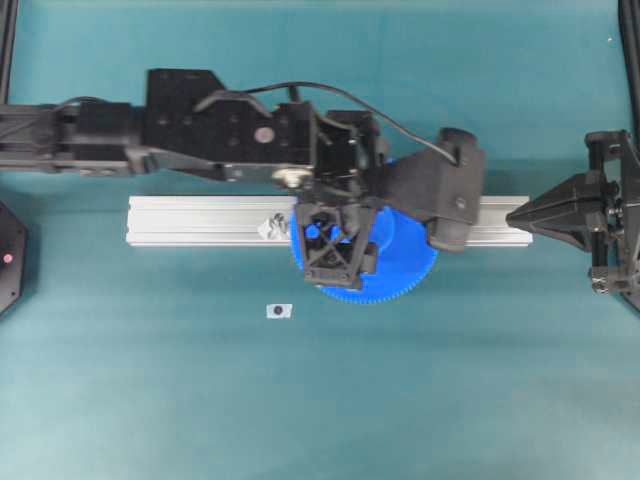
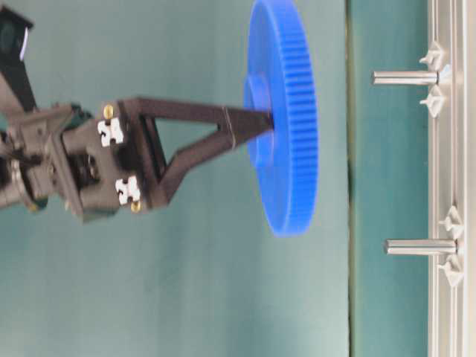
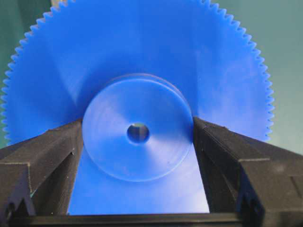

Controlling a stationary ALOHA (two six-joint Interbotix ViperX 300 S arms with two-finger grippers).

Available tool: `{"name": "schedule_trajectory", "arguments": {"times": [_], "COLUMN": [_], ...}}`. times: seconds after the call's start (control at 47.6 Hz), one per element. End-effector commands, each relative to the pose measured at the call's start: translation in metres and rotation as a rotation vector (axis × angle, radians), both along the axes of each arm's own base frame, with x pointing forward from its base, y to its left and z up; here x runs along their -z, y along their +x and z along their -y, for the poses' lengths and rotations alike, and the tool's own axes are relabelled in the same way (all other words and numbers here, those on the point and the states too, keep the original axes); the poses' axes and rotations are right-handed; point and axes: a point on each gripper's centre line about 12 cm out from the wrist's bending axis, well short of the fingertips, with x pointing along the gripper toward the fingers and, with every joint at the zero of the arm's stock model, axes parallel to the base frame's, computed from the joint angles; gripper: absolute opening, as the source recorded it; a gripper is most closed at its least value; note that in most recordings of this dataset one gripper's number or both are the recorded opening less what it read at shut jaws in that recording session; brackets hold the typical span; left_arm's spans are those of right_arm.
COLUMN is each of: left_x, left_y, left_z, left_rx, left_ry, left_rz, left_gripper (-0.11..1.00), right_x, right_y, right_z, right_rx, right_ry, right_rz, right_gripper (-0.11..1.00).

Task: Insert the large gear onto the shaft.
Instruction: 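Move the gear over the right shaft, aligning its hole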

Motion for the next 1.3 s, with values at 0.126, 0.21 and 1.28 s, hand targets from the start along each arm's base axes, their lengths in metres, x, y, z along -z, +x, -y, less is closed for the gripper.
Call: {"name": "schedule_trajectory", "arguments": {"times": [0.126,0.21,1.28], "left_x": [-0.020,-0.018,0.025], "left_y": [0.007,0.009,0.032], "left_z": [-0.018,-0.024,-0.042], "left_rx": [-0.003,-0.006,0.012], "left_ry": [0.017,0.022,0.043], "left_rz": [0.053,0.051,0.051], "left_gripper": [0.76,0.76,0.76], "right_x": [-0.003,-0.003,-0.005], "right_y": [0.002,0.002,0.001], "right_z": [0.000,0.000,0.000], "right_rx": [0.004,0.004,0.004], "right_ry": [0.004,0.004,0.004], "right_rz": [0.009,0.009,0.020], "right_gripper": [0.05,0.05,0.05]}}
